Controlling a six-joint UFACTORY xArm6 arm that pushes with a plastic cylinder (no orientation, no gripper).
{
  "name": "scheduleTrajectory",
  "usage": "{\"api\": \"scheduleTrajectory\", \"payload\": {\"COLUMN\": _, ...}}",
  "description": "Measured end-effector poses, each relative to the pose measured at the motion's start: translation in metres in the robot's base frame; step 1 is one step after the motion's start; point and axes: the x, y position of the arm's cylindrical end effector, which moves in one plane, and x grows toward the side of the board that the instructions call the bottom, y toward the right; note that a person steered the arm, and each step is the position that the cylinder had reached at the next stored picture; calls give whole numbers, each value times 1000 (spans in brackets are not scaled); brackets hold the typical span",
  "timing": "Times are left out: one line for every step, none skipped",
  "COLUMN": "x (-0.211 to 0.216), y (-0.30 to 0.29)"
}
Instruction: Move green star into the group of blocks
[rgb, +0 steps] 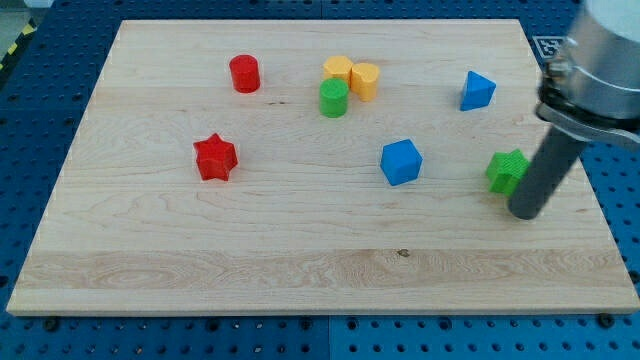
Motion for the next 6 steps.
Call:
{"api": "scheduleTrajectory", "payload": {"x": -12, "y": 26}}
{"api": "scheduleTrajectory", "payload": {"x": -41, "y": 26}}
{"api": "scheduleTrajectory", "payload": {"x": -60, "y": 2}}
{"api": "scheduleTrajectory", "payload": {"x": -64, "y": 8}}
{"api": "scheduleTrajectory", "payload": {"x": -59, "y": 35}}
{"api": "scheduleTrajectory", "payload": {"x": -29, "y": 43}}
